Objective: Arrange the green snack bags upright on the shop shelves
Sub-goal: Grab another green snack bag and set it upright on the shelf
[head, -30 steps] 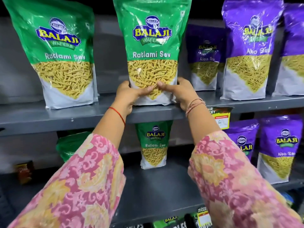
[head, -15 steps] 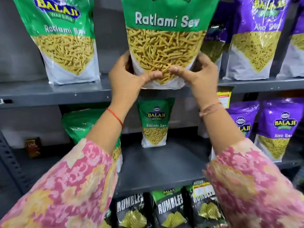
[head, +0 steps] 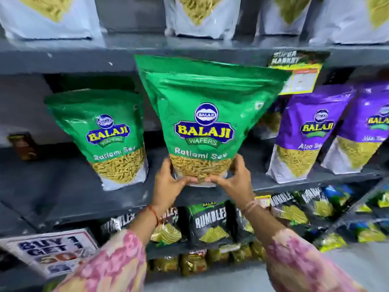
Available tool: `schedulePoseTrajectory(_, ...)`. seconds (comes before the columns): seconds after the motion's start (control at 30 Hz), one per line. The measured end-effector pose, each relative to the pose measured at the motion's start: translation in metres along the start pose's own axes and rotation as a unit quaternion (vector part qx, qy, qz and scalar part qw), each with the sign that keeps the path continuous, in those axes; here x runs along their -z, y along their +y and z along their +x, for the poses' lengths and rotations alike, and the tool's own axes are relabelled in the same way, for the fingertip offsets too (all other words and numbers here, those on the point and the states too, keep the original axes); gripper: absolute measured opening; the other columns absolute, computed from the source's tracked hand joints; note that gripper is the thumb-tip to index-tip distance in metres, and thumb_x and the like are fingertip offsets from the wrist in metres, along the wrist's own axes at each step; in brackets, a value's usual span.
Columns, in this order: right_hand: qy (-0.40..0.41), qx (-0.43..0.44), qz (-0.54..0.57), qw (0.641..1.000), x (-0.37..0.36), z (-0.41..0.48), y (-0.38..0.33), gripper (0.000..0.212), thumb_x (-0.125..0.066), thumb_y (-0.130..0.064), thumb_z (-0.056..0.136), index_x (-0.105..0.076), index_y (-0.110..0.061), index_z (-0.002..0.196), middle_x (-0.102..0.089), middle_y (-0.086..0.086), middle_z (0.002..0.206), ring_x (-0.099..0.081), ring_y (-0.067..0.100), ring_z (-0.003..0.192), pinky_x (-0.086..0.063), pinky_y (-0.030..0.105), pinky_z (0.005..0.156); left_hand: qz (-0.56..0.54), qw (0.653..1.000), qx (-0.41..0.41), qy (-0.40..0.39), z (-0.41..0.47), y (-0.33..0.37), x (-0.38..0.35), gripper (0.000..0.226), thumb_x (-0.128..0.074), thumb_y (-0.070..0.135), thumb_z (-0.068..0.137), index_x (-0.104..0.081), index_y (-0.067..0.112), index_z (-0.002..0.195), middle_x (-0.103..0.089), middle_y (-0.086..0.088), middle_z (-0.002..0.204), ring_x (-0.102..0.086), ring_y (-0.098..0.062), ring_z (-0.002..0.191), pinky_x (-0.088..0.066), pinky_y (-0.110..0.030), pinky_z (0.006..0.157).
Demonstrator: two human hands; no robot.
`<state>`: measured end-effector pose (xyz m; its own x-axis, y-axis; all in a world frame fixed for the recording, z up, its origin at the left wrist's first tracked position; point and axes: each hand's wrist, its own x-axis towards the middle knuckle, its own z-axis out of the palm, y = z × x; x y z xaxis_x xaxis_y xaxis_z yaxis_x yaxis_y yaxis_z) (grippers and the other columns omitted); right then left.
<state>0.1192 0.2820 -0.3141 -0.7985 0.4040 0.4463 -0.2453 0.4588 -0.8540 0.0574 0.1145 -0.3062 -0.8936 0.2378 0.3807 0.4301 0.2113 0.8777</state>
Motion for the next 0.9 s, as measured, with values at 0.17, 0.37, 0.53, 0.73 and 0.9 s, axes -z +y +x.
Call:
schedulePoseTrajectory(0.17, -0.018, -0.046, -0.020, 0.999, -0.039, 0.040, 0.051, 0.074, -0.087, -0.030, 0.049, -0.048, -0.007, 0.108, -0.060, -0.012, 0.086, -0.056, 0.000, 0.077, -0.037, 0.003, 0.058, 0.038, 0.998, 0.045, -0.039, 0.046, -0.050, -0.010, 0.070, -0.081, 0.012, 0.060, -0.041, 0.006, 0.117, -0.057, -0.005, 0.110, -0.051, -0.015, 0.102, -0.038, -0.019, 0.076)
schedulePoseTrajectory(0.37, -0.020, -0.074, -0.006, 0.997, -0.066, 0.054, 0.092, 0.068, -0.085, -0.033, 0.053, -0.047, -0.017, 0.106, -0.066, 0.003, 0.098, -0.059, 0.011, 0.086, -0.040, 0.003, 0.061, 0.064, 0.992, 0.085, -0.063, 0.068, -0.090, -0.016, 0.068, -0.078, 0.013, 0.065, -0.039, 0.004, 0.119, -0.058, -0.018, 0.120, -0.054, -0.028, 0.112, -0.043, -0.038, 0.092)
schedulePoseTrajectory(0.53, -0.032, -0.101, 0.009, 0.994, -0.068, 0.052, 0.097, 0.064, -0.085, -0.032, 0.052, -0.040, -0.024, 0.098, -0.062, -0.004, 0.098, -0.060, 0.013, 0.090, -0.049, 0.016, 0.074, 0.093, 0.989, 0.098, -0.064, 0.066, -0.096, -0.019, 0.065, -0.077, 0.023, 0.066, -0.041, 0.005, 0.117, -0.060, -0.017, 0.119, -0.056, -0.027, 0.109, -0.043, -0.031, 0.082)
schedulePoseTrajectory(0.73, 0.021, -0.045, -0.054, 0.997, -0.060, 0.014, 0.060, 0.098, -0.085, -0.027, 0.056, -0.031, -0.005, 0.135, -0.034, 0.015, 0.145, -0.029, 0.021, 0.132, -0.027, 0.034, 0.111, 0.089, 0.992, 0.088, -0.022, 0.030, -0.076, -0.002, 0.074, -0.075, 0.024, 0.068, -0.038, 0.005, 0.130, -0.055, -0.017, 0.131, -0.053, -0.028, 0.119, -0.044, -0.038, 0.100)
schedulePoseTrajectory(0.9, 0.113, 0.223, -0.041, 0.967, -0.063, 0.010, -0.040, 0.057, -0.064, -0.043, 0.077, -0.040, -0.013, 0.119, -0.039, 0.018, 0.136, -0.030, 0.011, 0.127, -0.026, 0.028, 0.110, 0.102, 0.979, -0.078, 0.159, 0.018, 0.004, 0.034, 0.037, -0.057, 0.046, 0.077, -0.062, 0.012, 0.091, -0.073, -0.010, 0.081, -0.069, -0.023, 0.071, -0.051, -0.034, 0.065)
